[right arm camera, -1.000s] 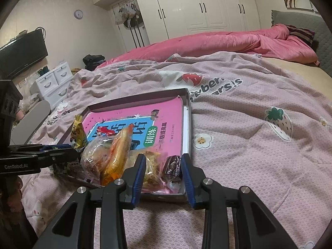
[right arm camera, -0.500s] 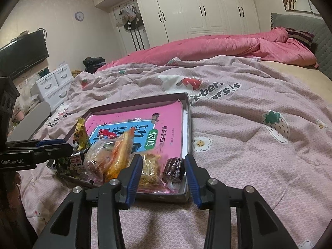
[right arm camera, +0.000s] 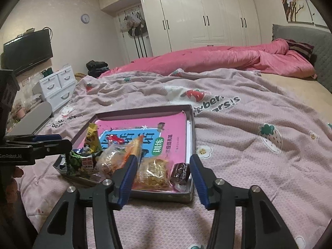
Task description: Organize snacks
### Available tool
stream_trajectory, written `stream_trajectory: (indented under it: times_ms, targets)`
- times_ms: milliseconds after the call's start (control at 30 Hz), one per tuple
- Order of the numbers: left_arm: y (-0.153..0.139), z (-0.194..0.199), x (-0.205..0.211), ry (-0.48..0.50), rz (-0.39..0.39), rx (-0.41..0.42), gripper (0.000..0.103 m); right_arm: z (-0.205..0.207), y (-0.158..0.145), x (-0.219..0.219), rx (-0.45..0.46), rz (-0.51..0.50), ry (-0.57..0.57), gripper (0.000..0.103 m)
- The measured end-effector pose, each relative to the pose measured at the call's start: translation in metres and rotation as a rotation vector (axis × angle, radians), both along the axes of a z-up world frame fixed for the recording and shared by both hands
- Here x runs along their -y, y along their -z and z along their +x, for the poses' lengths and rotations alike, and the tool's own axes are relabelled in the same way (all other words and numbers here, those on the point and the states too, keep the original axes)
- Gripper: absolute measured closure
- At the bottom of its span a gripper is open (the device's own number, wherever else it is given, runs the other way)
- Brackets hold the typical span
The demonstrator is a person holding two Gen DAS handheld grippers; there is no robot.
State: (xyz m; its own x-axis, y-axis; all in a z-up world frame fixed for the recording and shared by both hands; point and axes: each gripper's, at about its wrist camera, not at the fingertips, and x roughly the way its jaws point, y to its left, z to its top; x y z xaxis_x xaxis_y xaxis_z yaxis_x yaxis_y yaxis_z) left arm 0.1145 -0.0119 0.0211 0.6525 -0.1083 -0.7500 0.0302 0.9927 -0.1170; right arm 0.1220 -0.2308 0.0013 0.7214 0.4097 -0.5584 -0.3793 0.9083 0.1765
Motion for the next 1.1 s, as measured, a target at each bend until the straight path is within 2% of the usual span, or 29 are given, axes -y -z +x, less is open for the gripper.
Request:
stream_trajectory:
  times_ms: [200, 433, 633, 800, 1100]
  targets:
    - [-0.007, -0.015, -0.001, -0.01, 0.014, 0.019, 0.028, -0.016, -0.014, -0.003, 0.024, 0.025, 0.01, 0.038]
    - [-0.015, -0.036, -0.001, -0.009, 0.035, 0.039, 0.027, -0.04, -0.026, -0.015, 0.052, 0.0, 0.02, 0.03]
    - [-0.017, -0.053, -0.005, -0.025, 0.018, 0.04, 0.024, -0.06, -0.03, -0.022, 0.026, -0.01, 0.02, 0.013]
    - [-0.012, -0.063, -0.005, -0.03, 0.006, 0.017, 0.024, -0.072, -0.025, -0.027, -0.023, -0.033, 0.021, 0.013]
    - [-0.003, -0.077, -0.002, -0.033, -0.01, -0.017, 0.024, -0.092, -0.027, -0.03, -0.032, -0.057, 0.019, 0.012]
